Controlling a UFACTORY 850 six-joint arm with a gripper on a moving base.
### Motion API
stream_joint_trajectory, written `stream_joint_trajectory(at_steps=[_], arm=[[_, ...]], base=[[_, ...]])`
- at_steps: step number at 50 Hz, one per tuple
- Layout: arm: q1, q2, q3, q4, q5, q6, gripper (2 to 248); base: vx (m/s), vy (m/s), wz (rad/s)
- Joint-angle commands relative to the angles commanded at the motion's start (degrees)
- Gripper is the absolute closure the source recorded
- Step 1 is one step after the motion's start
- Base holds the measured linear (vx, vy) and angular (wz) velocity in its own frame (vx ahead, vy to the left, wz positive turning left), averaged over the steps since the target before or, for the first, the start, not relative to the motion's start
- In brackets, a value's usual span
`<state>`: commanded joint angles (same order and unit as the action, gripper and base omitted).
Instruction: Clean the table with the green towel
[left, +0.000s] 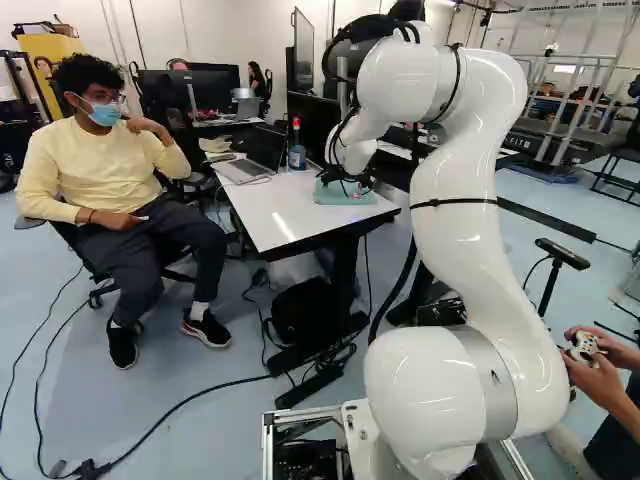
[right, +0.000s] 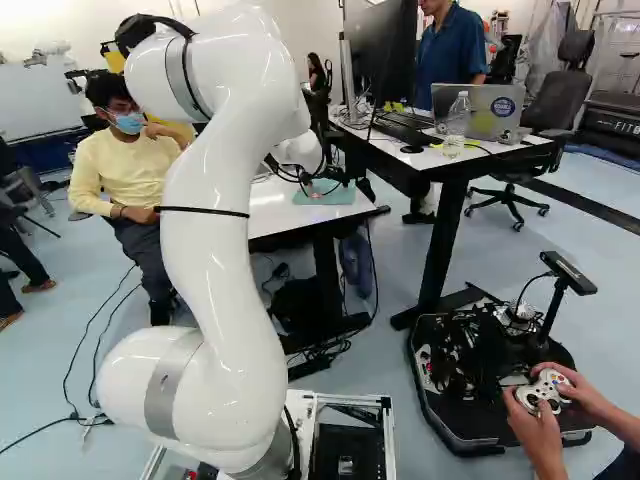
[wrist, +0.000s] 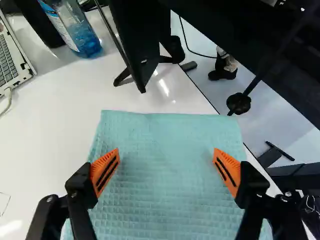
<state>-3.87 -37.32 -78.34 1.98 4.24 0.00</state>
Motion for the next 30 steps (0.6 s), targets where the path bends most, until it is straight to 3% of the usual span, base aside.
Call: stream_joint_trajectory(at_steps=[16,30], arm=[[0.0,0.0,0.0,-3.3,0.0,0.0,3],[0.0,0.0,0.0,-3.8,0.0,0.0,3]], base=[[0.0,0.0,0.0],[0.0,0.0,0.0]])
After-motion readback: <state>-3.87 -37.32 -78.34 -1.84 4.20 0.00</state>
